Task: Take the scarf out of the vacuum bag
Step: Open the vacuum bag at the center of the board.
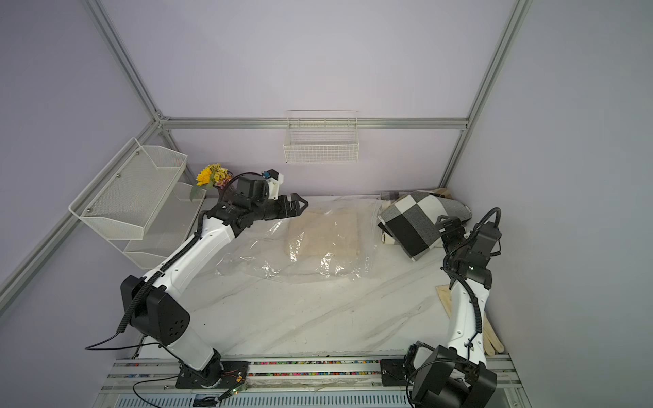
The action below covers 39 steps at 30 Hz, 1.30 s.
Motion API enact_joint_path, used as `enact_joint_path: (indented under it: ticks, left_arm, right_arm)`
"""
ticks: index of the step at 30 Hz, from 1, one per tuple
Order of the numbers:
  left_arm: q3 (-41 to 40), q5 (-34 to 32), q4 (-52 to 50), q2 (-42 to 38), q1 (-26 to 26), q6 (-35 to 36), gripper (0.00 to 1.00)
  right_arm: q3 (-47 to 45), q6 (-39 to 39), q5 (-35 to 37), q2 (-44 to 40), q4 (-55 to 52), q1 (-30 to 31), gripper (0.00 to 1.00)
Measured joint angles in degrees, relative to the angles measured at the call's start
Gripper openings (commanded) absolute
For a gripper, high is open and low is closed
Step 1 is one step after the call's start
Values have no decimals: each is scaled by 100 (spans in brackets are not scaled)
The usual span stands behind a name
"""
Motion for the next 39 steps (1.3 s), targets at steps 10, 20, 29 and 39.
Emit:
enact_joint_path:
  ticks: [10, 20, 29, 39]
  left_arm:
    - [1001, -914, -782, 610, -1145, 203, 100]
    - [4170, -2015, -2260, 2782, -2404, 592, 100]
    - [5069, -2863, -2944, 3738, -2708, 1047, 100]
    - [5270, -3600, -2719, 4474, -3451, 1843, 100]
  right_arm:
    - [105, -621, 369, 422, -1449, 114, 97]
    - [-514, -173, 516, 516, -1550, 142, 97]
    - [-616, 319, 555, 249, -1606, 144, 97]
    - [-706, 332, 522, 208, -1611, 144, 97]
